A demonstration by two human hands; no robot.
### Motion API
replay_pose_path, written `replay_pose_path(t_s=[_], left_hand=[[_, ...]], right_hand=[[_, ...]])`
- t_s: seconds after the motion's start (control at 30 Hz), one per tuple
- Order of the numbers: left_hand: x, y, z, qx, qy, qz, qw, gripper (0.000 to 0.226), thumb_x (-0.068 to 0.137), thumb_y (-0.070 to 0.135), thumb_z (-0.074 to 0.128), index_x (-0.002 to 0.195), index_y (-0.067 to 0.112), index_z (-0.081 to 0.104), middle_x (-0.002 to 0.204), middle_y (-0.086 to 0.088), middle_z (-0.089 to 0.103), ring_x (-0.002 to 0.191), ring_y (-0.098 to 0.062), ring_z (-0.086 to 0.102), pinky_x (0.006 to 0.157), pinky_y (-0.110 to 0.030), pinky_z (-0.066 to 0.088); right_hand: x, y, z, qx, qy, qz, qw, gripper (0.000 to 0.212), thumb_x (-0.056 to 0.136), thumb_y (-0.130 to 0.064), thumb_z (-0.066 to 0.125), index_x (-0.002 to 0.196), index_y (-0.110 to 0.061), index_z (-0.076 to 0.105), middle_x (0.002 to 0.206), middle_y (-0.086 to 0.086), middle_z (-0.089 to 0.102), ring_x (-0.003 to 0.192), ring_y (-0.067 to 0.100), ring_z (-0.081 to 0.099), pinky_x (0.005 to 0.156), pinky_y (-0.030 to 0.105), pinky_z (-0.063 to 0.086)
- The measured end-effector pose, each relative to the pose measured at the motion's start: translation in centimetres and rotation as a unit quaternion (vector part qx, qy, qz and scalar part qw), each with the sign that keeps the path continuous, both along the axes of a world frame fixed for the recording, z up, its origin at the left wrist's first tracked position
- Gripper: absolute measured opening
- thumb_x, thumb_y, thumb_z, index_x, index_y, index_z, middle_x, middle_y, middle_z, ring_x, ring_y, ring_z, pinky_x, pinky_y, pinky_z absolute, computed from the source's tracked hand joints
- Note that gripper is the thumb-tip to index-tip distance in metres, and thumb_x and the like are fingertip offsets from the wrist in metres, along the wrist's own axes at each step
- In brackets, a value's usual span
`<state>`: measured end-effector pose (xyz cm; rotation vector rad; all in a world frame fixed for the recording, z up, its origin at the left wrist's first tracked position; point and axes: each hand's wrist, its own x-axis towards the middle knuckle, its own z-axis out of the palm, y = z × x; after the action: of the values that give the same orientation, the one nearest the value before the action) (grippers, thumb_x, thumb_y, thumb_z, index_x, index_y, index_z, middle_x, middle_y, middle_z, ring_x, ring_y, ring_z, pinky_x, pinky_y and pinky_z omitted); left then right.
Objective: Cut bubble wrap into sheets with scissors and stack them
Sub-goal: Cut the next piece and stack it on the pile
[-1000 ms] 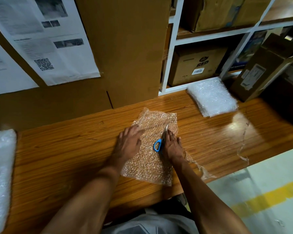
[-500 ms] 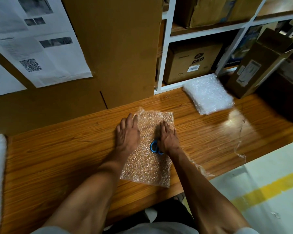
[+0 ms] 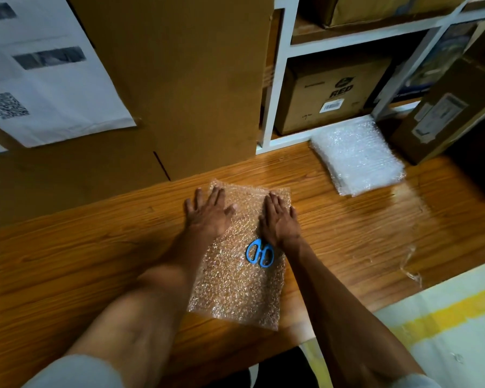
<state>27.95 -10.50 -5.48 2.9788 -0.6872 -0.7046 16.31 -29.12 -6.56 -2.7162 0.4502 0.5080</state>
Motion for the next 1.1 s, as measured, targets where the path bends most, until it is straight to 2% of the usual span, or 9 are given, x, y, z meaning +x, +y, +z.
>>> replay_pose_path(t_s=[0.2,0.37,0.5,0.57,0.63,0.73,0.9,1.0,1.1], left_hand=[[0.0,-0.2,-0.1,0.000,-0.001,0.039,0.999,0.082,0.097,0.077,0.005,0.161,0.031,-0.017,0.168,0.005,-0.024,0.154,-0.039,-0.022,0.120,-0.067,-0.006],[-0.3,1.1,-1.2,0.007,-0.008,0.003,1.000,0.083,0.093,0.081,0.002,0.158,0.037,-0.025,0.165,0.005,-0.033,0.152,-0.040,-0.026,0.120,-0.069,-0.010],[-1.4,1.1,-0.5,0.003,-0.034,0.064,0.997,0.081,0.098,0.073,0.002,0.159,0.026,-0.023,0.165,0.000,-0.032,0.153,-0.038,-0.024,0.122,-0.066,-0.006],[-3.3,1.0,-0.3,-0.043,-0.070,0.030,0.996,0.078,0.100,0.070,0.003,0.161,0.028,-0.021,0.167,0.000,-0.028,0.155,-0.034,-0.020,0.123,-0.063,-0.002],[-5.7,1.2,-0.7,-0.078,-0.081,-0.030,0.993,0.074,0.102,0.067,0.005,0.161,0.030,-0.020,0.169,0.003,-0.025,0.157,-0.030,-0.017,0.125,-0.061,-0.001],[-8.4,2.6,-1.6,-0.069,-0.072,-0.070,0.993,0.072,0.103,0.066,0.008,0.161,0.033,-0.019,0.168,0.004,-0.025,0.158,-0.028,-0.015,0.125,-0.057,-0.003],[-8.8,5.6,-1.8,-0.048,-0.063,0.025,0.997,0.075,0.101,0.070,0.010,0.160,0.033,-0.019,0.166,0.006,-0.028,0.156,-0.028,-0.021,0.124,-0.059,-0.005],[-9.4,6.7,-1.3,-0.062,-0.094,0.077,0.991,0.079,0.103,0.066,0.019,0.165,0.026,-0.008,0.169,0.002,-0.020,0.159,-0.028,-0.010,0.126,-0.060,0.005],[-11.8,7.1,-0.8,-0.095,-0.126,0.003,0.988,0.084,0.099,0.071,0.026,0.165,0.025,0.004,0.173,-0.003,0.003,0.158,-0.031,0.011,0.125,-0.055,0.014]], right_hand=[[0.0,0.6,-0.4,-0.009,-0.013,-0.029,0.999,0.068,0.111,-0.049,0.010,0.165,-0.016,-0.014,0.171,0.004,-0.022,0.158,0.025,-0.019,0.129,0.054,-0.008],[-0.8,-0.4,-0.9,-0.016,-0.039,-0.039,0.998,0.071,0.109,-0.055,0.006,0.166,-0.017,-0.010,0.173,0.002,-0.019,0.159,0.022,-0.018,0.129,0.055,-0.009],[-0.9,-0.9,-1.1,-0.018,-0.039,-0.069,0.997,0.073,0.108,-0.058,0.004,0.166,-0.016,-0.010,0.173,0.003,-0.017,0.159,0.022,-0.017,0.127,0.058,-0.010],[-1.3,-0.5,-0.9,-0.014,-0.070,-0.081,0.994,0.074,0.108,-0.059,0.004,0.167,-0.015,-0.007,0.174,0.005,-0.012,0.160,0.023,-0.013,0.128,0.056,-0.010],[-2.4,0.1,-0.7,-0.023,-0.091,-0.049,0.994,0.073,0.108,-0.059,0.003,0.167,-0.016,-0.006,0.173,0.005,-0.013,0.160,0.022,-0.014,0.127,0.052,-0.013],[-4.3,0.6,-1.1,-0.033,-0.090,-0.024,0.995,0.071,0.109,-0.059,0.006,0.167,-0.019,-0.006,0.173,0.001,-0.016,0.159,0.019,-0.017,0.126,0.050,-0.014],[-4.3,-0.1,-0.7,-0.046,-0.046,-0.055,0.996,0.069,0.111,-0.053,0.012,0.168,-0.017,0.000,0.175,-0.003,-0.008,0.161,0.017,-0.009,0.128,0.056,-0.010],[-4.1,0.1,0.6,-0.058,-0.007,-0.064,0.996,0.069,0.111,-0.051,0.011,0.168,-0.015,-0.001,0.176,0.003,-0.008,0.162,0.021,-0.007,0.127,0.060,-0.009],[-5.0,0.5,1.2,-0.064,0.014,-0.087,0.994,0.073,0.110,-0.056,0.010,0.168,-0.014,0.001,0.176,0.005,-0.007,0.162,0.025,-0.003,0.126,0.062,-0.011]])
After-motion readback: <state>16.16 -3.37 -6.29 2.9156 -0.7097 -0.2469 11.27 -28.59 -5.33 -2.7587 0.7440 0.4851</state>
